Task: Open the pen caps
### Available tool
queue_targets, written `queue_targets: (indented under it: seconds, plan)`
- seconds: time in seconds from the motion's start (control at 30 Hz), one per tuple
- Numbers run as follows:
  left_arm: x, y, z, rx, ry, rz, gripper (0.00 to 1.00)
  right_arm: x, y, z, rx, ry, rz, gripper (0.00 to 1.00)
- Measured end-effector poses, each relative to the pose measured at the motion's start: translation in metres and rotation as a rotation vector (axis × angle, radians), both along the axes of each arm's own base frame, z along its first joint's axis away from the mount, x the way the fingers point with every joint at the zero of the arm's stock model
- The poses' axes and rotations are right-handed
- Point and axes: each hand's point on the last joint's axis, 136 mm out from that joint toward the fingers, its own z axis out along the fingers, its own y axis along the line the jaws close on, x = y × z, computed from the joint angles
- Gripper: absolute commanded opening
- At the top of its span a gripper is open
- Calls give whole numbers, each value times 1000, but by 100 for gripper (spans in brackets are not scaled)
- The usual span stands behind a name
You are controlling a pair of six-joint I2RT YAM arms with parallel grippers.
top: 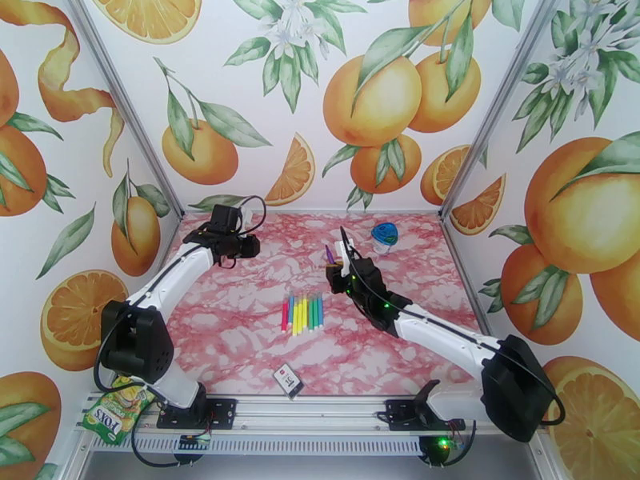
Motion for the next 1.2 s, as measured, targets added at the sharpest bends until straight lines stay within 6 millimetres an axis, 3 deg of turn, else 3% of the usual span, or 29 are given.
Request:
queue_targets:
  seconds: [0.1, 0.37, 0.9, 1.2]
  plan:
    - [-3, 12, -5, 63, 15, 22, 0, 5, -13, -6, -18, 21, -38, 0]
    - [-7, 48, -17, 202, 54, 98, 0, 22, -72, -25, -87, 89, -203, 0]
    - [-19, 96, -78, 273, 224, 194, 0, 31, -134, -43, -112, 173, -361, 0]
    - [-23, 104, -104, 279, 300, 203, 0, 28, -170, -87, -165, 330, -433, 0]
